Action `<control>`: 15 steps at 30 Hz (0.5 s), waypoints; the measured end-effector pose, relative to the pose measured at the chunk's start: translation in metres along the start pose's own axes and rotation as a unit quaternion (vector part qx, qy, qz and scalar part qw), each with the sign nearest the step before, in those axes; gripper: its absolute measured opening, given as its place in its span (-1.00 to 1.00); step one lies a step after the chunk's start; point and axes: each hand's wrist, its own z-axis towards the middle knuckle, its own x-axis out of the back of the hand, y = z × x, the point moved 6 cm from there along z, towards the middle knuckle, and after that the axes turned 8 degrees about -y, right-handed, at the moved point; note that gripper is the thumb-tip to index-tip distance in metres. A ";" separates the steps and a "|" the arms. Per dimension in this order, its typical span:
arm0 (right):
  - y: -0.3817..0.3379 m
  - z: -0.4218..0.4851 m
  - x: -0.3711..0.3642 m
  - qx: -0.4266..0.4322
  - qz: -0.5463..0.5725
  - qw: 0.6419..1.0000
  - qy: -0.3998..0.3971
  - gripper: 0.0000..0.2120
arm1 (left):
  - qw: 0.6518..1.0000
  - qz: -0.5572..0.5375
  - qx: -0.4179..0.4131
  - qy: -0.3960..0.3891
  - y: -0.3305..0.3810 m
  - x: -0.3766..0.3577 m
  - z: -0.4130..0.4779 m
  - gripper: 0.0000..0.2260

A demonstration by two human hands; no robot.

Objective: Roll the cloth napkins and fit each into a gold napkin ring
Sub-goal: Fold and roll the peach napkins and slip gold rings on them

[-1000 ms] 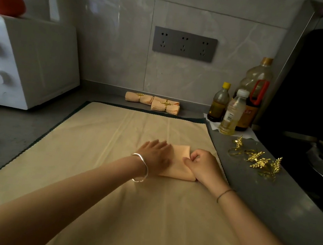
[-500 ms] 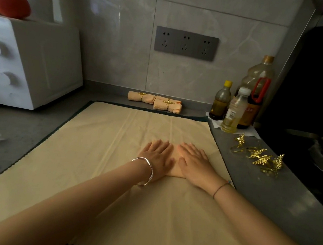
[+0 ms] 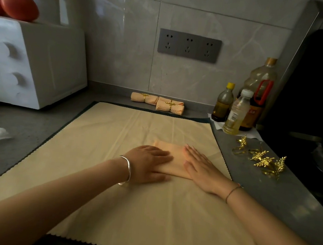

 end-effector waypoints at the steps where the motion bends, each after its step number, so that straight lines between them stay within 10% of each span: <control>1: -0.001 0.000 0.000 0.000 0.000 1.000 0.001 -0.49 | 1.000 0.015 0.001 0.001 0.000 0.003 -0.001 -0.33; 15: -0.010 -0.052 0.021 0.107 -0.093 0.982 0.122 -0.36 | 0.977 0.202 0.013 -0.065 0.020 0.007 0.003 -0.55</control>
